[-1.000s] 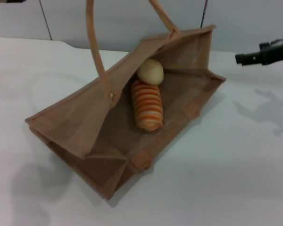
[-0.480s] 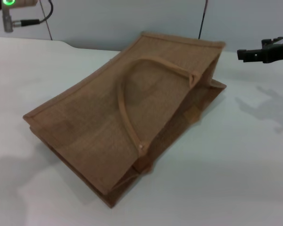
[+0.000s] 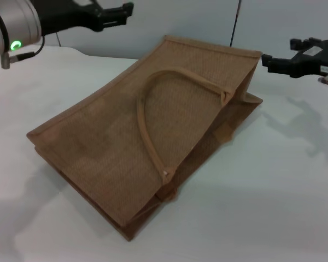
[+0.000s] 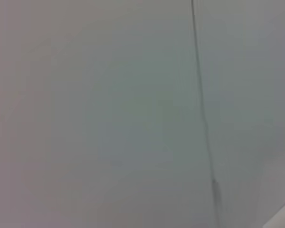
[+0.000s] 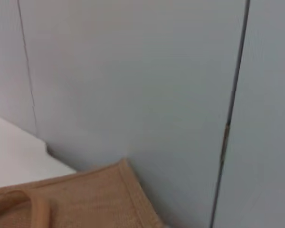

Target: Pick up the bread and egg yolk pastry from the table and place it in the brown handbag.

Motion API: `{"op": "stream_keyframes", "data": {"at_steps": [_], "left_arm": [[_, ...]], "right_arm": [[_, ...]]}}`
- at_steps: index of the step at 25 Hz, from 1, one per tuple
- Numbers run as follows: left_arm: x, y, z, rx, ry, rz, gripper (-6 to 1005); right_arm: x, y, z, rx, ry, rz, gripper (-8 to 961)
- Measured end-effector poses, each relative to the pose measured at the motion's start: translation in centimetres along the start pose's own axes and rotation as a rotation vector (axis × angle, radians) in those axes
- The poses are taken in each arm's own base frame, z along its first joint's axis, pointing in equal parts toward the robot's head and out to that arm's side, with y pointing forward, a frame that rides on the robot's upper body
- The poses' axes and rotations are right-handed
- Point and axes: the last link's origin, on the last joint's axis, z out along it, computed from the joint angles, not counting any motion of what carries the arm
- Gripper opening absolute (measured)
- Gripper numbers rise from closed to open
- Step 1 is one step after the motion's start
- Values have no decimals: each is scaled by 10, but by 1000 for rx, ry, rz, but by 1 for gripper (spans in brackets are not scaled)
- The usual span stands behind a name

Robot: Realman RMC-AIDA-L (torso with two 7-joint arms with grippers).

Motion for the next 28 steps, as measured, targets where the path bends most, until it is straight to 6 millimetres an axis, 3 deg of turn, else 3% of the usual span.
{"op": "stream_keyframes", "data": {"at_steps": [5, 13, 28], "left_arm": [[-20, 6, 6, 120, 28, 86, 797], [-47, 2, 9, 200, 131, -21, 721], [-57, 4, 10, 210, 129, -4, 724]], "right_arm": [[14, 8, 10, 151, -85, -65, 871], [25, 7, 24, 483, -10, -142, 861], [24, 1, 47, 505, 62, -127, 851]]}}
